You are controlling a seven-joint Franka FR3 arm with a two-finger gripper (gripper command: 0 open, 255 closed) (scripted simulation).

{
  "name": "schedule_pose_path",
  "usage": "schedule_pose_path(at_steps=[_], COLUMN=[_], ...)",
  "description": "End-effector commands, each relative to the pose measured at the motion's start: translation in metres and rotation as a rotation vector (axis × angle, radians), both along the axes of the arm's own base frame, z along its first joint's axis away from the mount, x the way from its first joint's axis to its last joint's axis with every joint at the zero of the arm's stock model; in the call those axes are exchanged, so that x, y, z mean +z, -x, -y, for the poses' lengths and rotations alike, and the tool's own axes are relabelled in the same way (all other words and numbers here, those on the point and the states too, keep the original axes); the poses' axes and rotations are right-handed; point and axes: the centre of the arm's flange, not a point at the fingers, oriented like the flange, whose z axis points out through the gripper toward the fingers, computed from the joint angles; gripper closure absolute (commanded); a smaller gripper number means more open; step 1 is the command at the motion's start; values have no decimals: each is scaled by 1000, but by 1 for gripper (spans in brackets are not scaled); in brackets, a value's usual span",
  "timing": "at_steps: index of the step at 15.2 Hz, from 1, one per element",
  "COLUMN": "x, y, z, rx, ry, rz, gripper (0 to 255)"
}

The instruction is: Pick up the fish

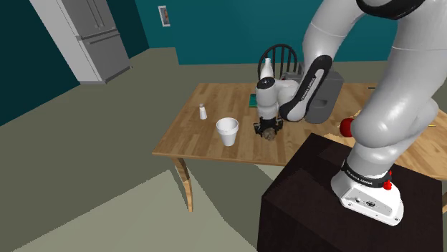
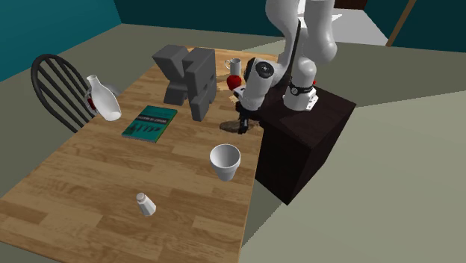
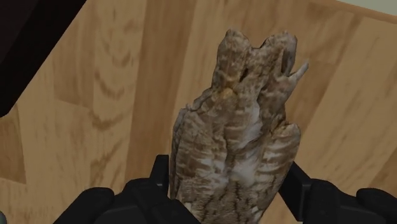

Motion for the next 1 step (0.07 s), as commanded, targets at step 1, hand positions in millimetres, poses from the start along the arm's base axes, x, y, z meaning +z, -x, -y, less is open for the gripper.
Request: schedule_pose_path(at_steps=[1], x=[3], y=[-1], z=[1], rx=[0], ry=[-1], rz=[0], gripper=[255])
